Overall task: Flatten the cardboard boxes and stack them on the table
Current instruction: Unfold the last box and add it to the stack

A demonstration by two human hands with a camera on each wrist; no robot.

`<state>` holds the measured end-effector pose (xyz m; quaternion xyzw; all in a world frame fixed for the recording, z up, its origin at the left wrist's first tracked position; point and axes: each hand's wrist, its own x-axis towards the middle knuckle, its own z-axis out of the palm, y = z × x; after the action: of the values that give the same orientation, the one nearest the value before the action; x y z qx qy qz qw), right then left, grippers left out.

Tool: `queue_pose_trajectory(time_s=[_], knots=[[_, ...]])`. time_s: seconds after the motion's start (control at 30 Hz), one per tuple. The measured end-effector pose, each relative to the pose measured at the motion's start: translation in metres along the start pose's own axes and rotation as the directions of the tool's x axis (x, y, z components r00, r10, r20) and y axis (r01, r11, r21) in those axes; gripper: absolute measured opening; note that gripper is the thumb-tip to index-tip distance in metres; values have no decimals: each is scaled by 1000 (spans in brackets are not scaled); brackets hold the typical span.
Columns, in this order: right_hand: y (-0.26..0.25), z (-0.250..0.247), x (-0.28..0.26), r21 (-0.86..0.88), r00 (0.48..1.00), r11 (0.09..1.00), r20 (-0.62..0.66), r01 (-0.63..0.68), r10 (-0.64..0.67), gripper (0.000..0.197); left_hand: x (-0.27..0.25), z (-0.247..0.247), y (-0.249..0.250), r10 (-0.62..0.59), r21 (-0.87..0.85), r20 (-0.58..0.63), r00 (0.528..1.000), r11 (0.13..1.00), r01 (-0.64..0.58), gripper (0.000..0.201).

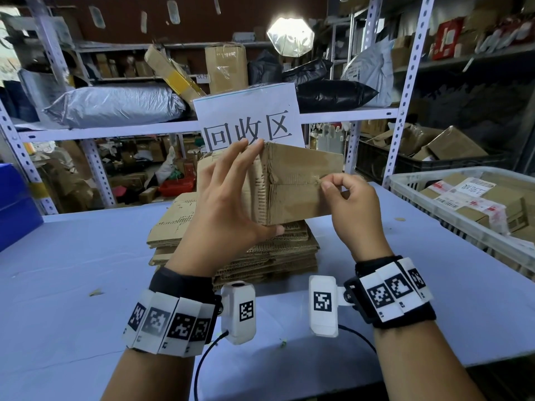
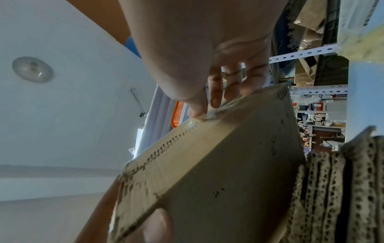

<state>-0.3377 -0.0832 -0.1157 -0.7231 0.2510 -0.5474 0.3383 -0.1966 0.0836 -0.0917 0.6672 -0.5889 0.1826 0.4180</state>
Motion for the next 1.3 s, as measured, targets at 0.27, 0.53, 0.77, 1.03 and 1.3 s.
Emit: queue_pose_trajectory(time_s=[0.27, 0.53, 0.77, 1.03, 1.3], knots=[[-10, 2, 0, 133, 992, 984, 68, -117, 108, 17, 1, -1, -3, 5, -15, -15, 1000, 1000, -5, 126], [-12, 8, 15, 122, 991, 992, 131, -23, 7, 24, 13, -2, -18, 10, -36, -42, 999, 999, -12, 126], [-15, 13, 29, 160, 999, 987, 33, 11, -16, 11, 19, -8, -28, -19, -88, -35, 999, 996, 16, 123], [-17, 14, 37, 216, 999, 976, -16, -41, 45, 13, 27, -11, -30, -17, -92, -19, 1000, 996, 15, 123], [-16, 13, 49, 174, 997, 983, -39, -59, 66, 28, 36, -16, -32, -33, -125, -21, 999, 992, 31, 126]])
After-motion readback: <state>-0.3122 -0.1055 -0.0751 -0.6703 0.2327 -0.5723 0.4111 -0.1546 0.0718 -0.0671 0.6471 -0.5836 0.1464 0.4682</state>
